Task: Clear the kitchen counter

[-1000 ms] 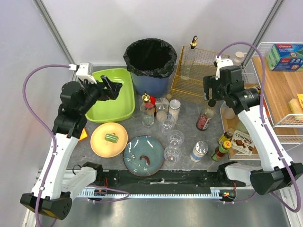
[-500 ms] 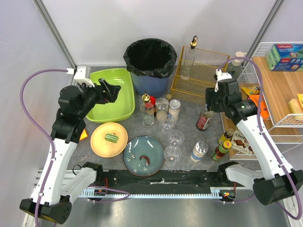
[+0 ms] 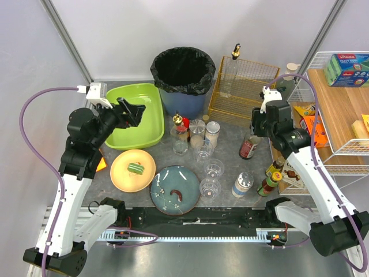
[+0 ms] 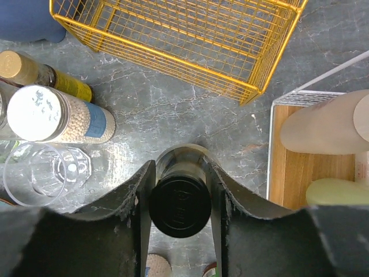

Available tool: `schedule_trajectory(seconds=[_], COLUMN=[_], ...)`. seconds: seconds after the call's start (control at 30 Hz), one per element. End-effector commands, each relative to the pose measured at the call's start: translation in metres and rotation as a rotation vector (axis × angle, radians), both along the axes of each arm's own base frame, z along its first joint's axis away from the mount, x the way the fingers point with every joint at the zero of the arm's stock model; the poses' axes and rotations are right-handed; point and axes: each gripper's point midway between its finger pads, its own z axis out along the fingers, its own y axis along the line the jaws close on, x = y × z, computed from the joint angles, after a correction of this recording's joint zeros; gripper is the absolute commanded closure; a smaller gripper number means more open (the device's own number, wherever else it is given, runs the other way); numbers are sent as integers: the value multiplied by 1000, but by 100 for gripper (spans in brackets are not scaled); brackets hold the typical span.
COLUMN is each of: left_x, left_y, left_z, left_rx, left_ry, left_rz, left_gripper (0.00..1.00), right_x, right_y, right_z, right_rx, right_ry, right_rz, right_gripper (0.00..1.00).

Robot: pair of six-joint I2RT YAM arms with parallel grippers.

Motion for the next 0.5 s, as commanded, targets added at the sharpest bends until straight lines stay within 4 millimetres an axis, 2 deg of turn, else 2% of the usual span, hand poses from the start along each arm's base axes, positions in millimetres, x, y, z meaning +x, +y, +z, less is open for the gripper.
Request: schedule_trajectory(seconds=[0.0,0.1,0.2,0.33,0.47], left_x=[-1,-3,-3,-5,-5], left_y=[1,1,2,3,5], left_z=[1,1,1,5,7], left_rx=[-25,-23,-20,-16,-14], left_ry=[0,3,0,-10,-16], left_rz=[16,15,21,22,28], left_gripper=[13,13,13,13,13], right_x=[6,5,7,10,14], right_y=[7,3,1,8,13], right_z=[12,19,33,70,121], right_rx=[22,10,-2,26,61], right_ry=[-73,-110,-150,-220,-313], right_rz=[35,36,31,72,89], right_gripper=[60,77,98,100,100])
